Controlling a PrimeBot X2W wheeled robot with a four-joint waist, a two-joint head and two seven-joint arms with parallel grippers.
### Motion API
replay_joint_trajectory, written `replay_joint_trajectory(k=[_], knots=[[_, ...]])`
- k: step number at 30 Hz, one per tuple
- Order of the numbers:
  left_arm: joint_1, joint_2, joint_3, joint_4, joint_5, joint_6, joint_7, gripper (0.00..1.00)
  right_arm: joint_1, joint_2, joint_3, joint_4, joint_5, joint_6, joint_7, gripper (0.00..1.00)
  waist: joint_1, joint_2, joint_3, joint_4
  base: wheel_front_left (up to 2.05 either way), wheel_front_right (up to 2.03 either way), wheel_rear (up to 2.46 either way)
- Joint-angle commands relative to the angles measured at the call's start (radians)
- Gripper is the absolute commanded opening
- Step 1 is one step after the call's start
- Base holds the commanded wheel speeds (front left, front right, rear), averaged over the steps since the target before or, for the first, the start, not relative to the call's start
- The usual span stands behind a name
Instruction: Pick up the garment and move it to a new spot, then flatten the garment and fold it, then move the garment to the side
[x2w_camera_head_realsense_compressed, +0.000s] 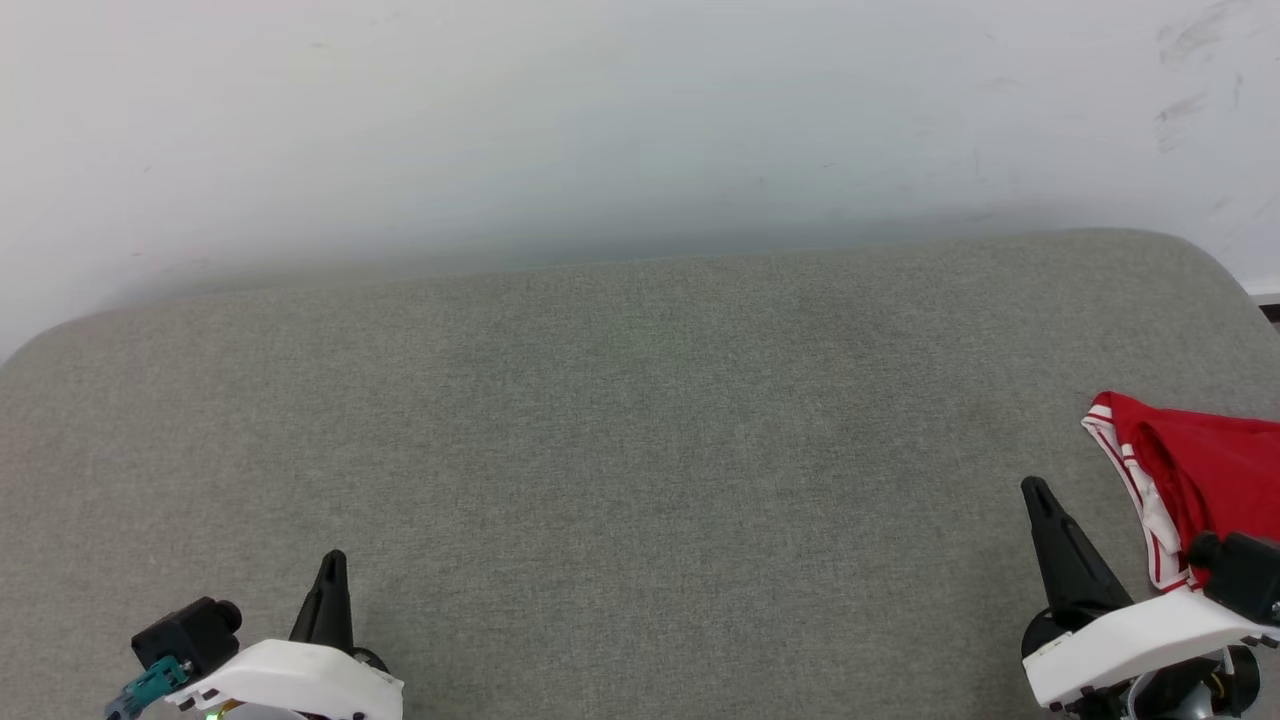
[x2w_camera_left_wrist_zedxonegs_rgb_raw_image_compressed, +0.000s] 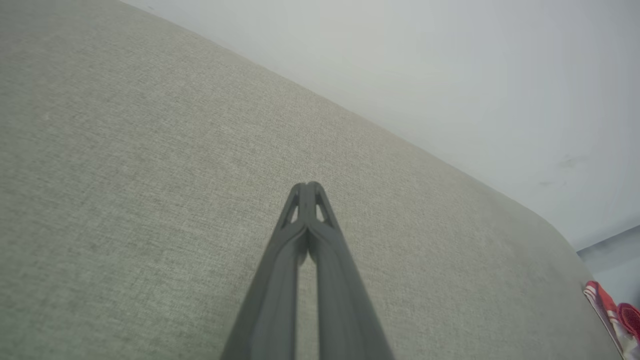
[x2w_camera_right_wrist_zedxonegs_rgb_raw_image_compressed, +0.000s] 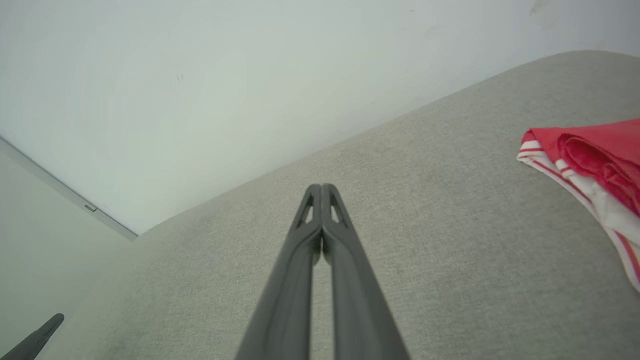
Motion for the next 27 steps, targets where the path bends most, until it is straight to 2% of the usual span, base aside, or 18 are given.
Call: replay_joint_trajectory(k=[1,27], knots=[[-0.031,0.001,0.014,-0.011,-0.031,-0.008,0.008,0.0,-0.033,0.002,-0.005,-0.005,0.039,0.0,0.003,0.0,0.0,0.0,0.0,0.001,0.0,0.0,0.0],[-0.058,-0.057,0.094,-0.006,-0.312,-0.079,0.095,0.0,-0.068,0.01,-0.033,0.068,0.388,0.0,0.019,0.0,0.0,0.0,0.0,0.017,0.0,0.0,0.0]])
